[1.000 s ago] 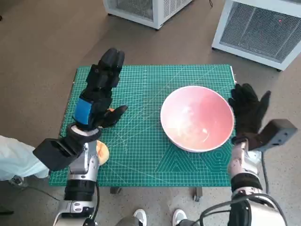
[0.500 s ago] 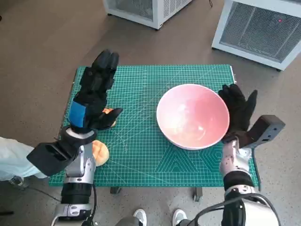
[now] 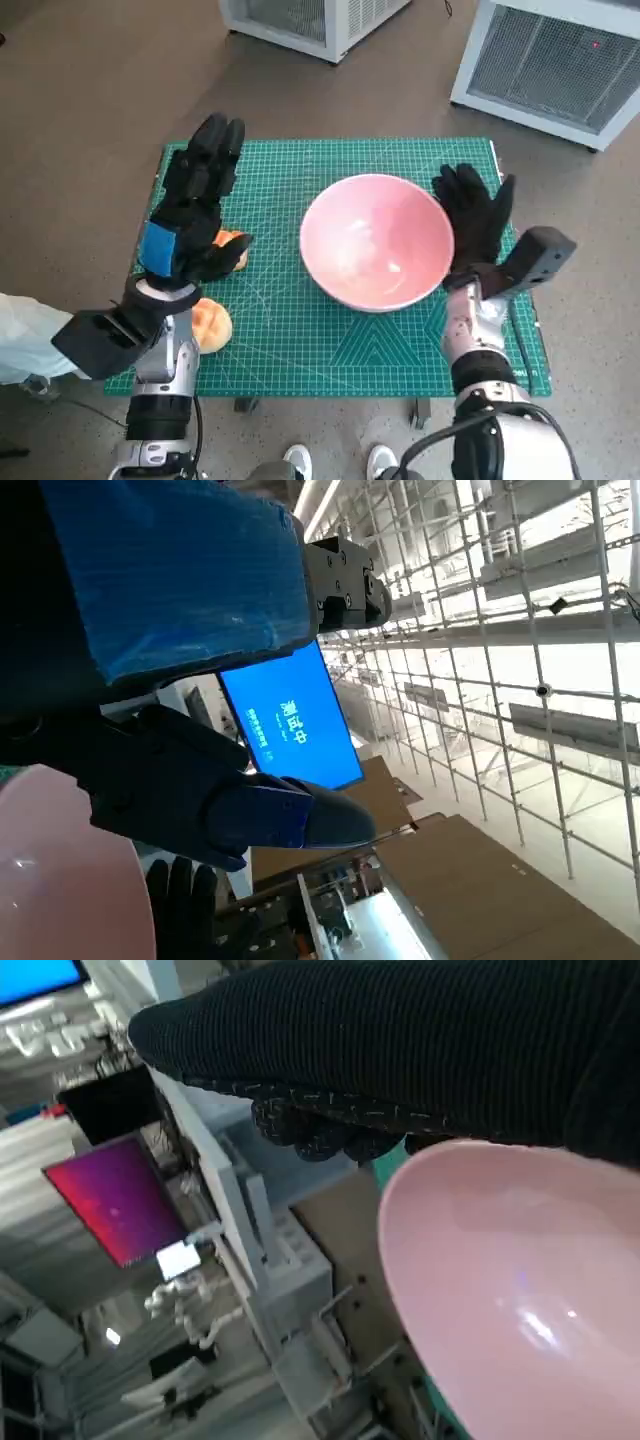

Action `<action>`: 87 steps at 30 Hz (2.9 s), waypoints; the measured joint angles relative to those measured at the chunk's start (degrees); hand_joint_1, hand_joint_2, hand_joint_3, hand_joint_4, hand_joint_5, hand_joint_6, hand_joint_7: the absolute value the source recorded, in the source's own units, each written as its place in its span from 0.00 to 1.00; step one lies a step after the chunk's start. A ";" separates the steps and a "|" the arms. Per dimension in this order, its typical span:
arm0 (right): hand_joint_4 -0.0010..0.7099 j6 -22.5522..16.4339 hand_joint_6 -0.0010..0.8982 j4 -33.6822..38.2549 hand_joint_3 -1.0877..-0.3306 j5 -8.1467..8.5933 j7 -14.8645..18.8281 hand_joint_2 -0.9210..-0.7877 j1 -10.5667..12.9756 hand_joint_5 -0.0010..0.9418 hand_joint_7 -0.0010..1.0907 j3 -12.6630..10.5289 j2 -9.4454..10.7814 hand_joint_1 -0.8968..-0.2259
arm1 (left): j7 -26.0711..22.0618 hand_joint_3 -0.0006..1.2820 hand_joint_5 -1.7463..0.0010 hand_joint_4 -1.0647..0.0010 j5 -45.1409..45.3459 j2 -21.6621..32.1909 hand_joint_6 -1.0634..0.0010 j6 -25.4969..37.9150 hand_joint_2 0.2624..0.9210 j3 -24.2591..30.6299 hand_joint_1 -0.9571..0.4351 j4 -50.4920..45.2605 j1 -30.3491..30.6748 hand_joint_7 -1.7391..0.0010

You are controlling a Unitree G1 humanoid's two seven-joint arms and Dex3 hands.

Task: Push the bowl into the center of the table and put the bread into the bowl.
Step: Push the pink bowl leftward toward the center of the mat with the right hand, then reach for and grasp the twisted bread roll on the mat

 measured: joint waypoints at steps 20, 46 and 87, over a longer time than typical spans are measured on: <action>0.35 3.53 0.37 0.53 0.29 -1.74 -2.44 0.00 -2.05 0.00 0.15 0.14 2.78 0.54 | 0.80 0.19 1.00 0.89 0.05 -0.04 0.95 0.03 1.00 -0.05 0.28 -1.35 1.05 0.83; 0.40 -6.18 0.38 -2.85 0.42 -4.16 1.99 0.00 -3.15 0.01 0.13 2.90 -1.08 0.36 | 2.12 0.19 1.00 0.89 0.16 -0.24 0.95 0.95 1.00 -0.90 0.29 -1.34 1.13 0.84; 0.36 -14.70 0.34 -36.10 0.46 3.10 23.07 0.00 8.03 0.00 0.17 13.79 -1.68 0.28 | 0.07 0.19 1.00 0.87 1.70 0.14 1.00 3.64 1.00 -3.11 0.27 0.64 -6.49 0.74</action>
